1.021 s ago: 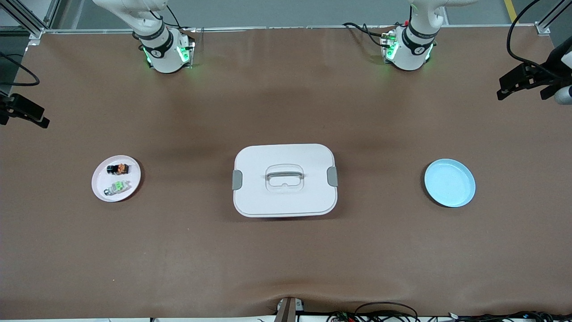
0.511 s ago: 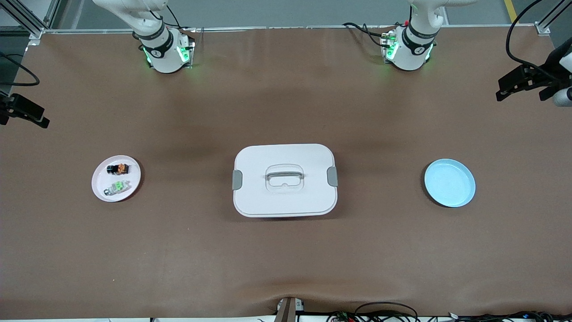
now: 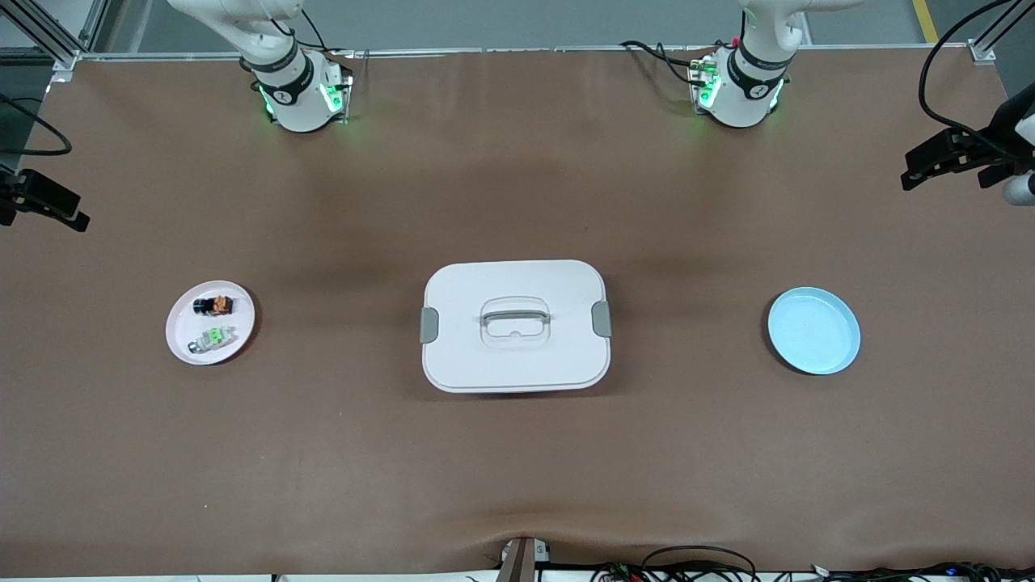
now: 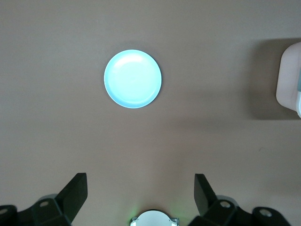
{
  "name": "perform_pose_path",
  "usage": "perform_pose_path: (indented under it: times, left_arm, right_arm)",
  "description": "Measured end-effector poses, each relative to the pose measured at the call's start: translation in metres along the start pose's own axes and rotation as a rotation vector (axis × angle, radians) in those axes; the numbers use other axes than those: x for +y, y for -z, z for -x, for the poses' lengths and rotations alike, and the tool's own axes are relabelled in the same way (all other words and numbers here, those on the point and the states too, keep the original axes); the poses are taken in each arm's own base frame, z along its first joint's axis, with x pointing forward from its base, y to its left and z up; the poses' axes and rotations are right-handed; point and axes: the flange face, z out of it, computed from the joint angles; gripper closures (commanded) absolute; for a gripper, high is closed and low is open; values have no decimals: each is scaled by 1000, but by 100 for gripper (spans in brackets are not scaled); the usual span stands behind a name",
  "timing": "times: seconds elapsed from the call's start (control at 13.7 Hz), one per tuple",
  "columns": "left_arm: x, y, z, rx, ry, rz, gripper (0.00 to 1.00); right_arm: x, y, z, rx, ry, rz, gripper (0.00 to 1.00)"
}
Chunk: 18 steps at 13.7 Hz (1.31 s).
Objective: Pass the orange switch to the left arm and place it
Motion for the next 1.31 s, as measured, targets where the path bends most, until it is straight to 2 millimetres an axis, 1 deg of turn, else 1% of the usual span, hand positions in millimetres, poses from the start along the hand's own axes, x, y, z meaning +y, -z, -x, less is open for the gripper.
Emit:
perform_pose_path:
  times: [0.66, 0.95, 1.17, 1.31]
  left_arm:
    - [-1, 3, -3, 30, 2, -1, 0]
    - [-1, 3, -3, 32, 2, -1, 0]
    - [-1, 3, -3, 32, 2, -1, 0]
    - [-1, 4, -3, 33, 2, -1, 0]
  right_arm:
    - [-1, 0, 0, -1, 2, 0, 0]
    - [-8, -4, -1, -12, 14, 0, 0]
    - [-13, -13, -3, -37, 23, 1, 0]
    - [-13, -33, -8, -82, 23, 2, 0]
